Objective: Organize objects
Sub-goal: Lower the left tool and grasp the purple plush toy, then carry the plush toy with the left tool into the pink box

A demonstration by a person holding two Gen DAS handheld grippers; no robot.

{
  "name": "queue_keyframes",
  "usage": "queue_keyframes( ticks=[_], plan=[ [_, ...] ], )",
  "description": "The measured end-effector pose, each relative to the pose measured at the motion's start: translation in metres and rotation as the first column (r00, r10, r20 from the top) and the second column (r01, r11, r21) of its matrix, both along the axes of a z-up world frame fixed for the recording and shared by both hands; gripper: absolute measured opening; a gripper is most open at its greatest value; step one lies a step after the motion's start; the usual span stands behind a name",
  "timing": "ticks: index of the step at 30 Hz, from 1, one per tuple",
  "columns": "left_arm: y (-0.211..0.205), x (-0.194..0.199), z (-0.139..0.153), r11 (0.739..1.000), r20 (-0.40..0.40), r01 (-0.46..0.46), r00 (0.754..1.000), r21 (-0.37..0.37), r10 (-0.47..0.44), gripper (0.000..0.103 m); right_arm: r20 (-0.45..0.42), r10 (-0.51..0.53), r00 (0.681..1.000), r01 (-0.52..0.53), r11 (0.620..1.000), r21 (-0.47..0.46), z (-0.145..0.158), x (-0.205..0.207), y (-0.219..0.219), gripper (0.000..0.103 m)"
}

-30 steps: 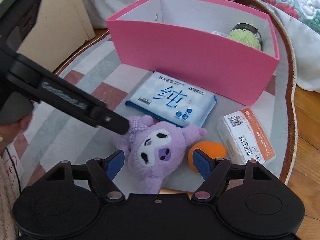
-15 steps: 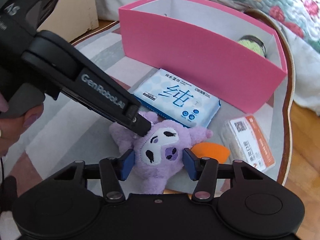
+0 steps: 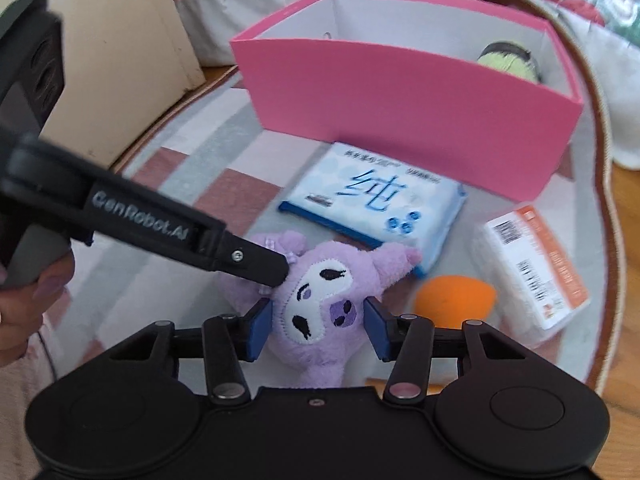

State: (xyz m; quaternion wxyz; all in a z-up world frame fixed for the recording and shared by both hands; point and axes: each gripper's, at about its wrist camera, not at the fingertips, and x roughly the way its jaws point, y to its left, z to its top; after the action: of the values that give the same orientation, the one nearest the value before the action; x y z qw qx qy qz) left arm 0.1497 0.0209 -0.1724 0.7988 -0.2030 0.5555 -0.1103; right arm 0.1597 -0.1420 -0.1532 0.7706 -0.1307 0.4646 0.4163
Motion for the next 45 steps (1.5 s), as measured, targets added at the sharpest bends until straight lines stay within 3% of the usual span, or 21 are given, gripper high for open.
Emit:
queue_keyframes(
  ticks=[7,9,16,26,37,45],
  plan=[
    [0.006,-0.002,-0.010,0.999,-0.046,-0.022,0.999,-0.029,0.021,0.040,-0.029,-0.020,0.999,0.019,1.000,-0.018,-0.014,-0.003,-0.005,0.062],
    [0.005,-0.002,-0.012,0.999,-0.048,-0.030,0.998,-0.039,0.028,0.040,-0.041,-0.014,0.999,0.013,1.000,-0.014,-0.018,-0.007,-0.006,0.055],
    [0.000,-0.011,-0.001,0.999,-0.024,-0.019,1.000,-0.042,0.018,0.037,-0.031,-0.022,0.999,0.021,0.999,-0.037,-0.012,-0.012,-0.003,0.049],
    [-0.003,-0.043,0.051,0.996,0.052,-0.038,0.998,-0.083,0.042,0.035,-0.067,-0.015,0.998,0.011,0.999,-0.047,0.037,-0.023,-0.016,0.049],
    [-0.009,-0.068,0.126,0.999,0.091,-0.036,0.995,-0.025,0.039,0.035,-0.136,0.013,0.991,-0.019,0.999,-0.049,0.111,-0.034,-0.023,0.049],
    [-0.009,-0.061,0.179,0.999,0.155,-0.002,0.988,0.037,-0.003,0.035,-0.115,0.044,0.992,-0.051,0.997,-0.064,0.159,-0.026,-0.009,0.049]
  ],
)
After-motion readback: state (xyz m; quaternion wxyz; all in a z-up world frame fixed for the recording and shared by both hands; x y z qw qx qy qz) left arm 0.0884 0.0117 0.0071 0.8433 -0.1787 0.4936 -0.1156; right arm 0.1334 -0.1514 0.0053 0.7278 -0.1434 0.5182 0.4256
